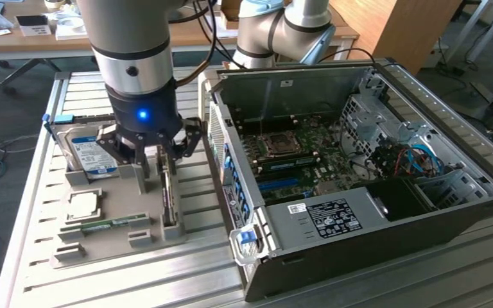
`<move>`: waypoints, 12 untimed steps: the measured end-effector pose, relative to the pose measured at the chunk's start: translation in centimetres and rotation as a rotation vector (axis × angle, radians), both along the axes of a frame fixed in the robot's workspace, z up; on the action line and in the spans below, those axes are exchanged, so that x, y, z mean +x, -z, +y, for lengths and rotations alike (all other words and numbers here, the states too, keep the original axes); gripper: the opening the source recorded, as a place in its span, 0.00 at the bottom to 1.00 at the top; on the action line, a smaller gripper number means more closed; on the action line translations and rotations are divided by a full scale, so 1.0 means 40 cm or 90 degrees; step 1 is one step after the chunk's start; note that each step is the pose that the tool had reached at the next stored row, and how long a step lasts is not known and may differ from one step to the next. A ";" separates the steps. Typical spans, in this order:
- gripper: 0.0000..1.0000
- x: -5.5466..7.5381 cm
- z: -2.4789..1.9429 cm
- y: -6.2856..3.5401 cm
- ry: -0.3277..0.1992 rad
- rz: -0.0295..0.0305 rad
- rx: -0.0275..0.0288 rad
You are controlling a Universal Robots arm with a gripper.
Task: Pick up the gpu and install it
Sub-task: 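Pick up the gpu and move the gpu toward the slot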
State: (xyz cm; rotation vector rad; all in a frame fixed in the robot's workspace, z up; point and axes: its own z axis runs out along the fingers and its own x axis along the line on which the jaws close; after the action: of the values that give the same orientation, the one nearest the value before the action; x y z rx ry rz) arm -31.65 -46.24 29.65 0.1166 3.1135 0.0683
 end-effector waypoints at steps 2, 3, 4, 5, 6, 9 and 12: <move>0.47 0.000 0.000 0.005 0.000 0.0001 -0.0001; 0.47 0.000 0.000 0.008 0.000 0.0001 -0.0001; 0.47 0.000 0.000 0.011 0.000 0.0001 -0.0001; 0.47 0.000 0.000 0.014 0.000 0.0001 -0.0002; 0.47 0.000 0.000 0.017 0.000 0.0001 -0.0001; 0.47 0.000 0.000 0.026 0.000 0.0001 -0.0001; 0.47 0.000 0.000 0.032 0.000 0.0002 -0.0002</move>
State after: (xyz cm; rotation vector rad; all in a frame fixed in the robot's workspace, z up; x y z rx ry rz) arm -31.65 -46.24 28.37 0.1165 3.1138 0.0678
